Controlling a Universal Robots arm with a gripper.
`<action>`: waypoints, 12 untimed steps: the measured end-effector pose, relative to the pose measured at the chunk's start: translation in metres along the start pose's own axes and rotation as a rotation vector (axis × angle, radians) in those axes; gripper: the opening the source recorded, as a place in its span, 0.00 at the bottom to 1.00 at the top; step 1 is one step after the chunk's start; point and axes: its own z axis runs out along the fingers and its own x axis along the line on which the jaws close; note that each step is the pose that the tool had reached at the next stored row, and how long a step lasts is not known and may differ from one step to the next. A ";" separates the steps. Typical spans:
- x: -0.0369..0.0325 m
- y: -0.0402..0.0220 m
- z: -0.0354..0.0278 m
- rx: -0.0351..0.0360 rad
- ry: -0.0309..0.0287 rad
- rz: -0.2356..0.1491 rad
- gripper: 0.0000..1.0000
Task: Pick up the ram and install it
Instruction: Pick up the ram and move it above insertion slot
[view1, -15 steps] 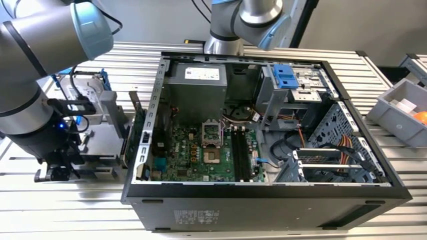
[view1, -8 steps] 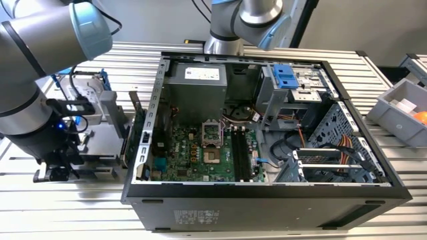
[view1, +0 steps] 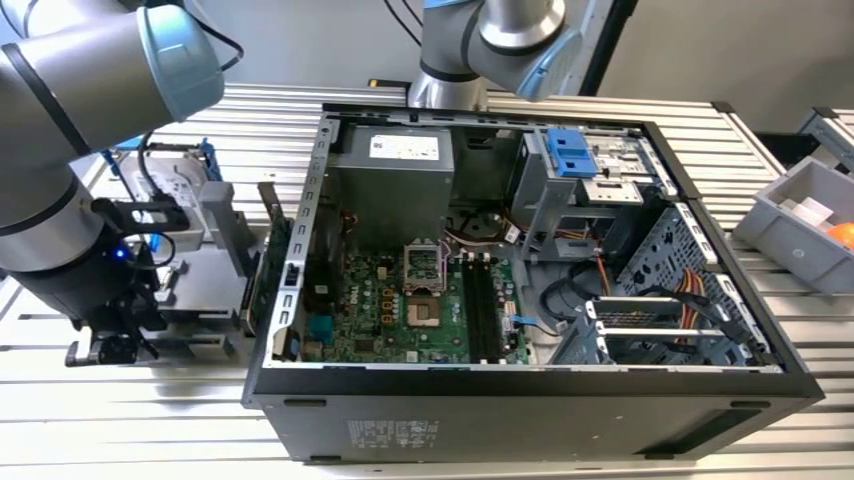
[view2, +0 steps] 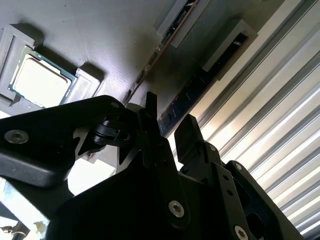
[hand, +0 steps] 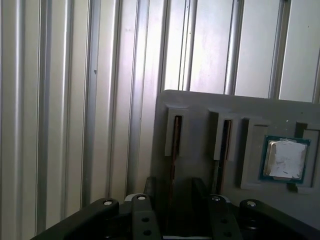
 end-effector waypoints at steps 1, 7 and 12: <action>0.0001 0.0000 0.0000 0.0000 0.0000 0.000 1.00; 0.0005 0.0000 0.0000 0.0000 0.0000 0.000 1.00; 0.0008 0.0001 0.0000 0.0000 0.0000 0.000 0.00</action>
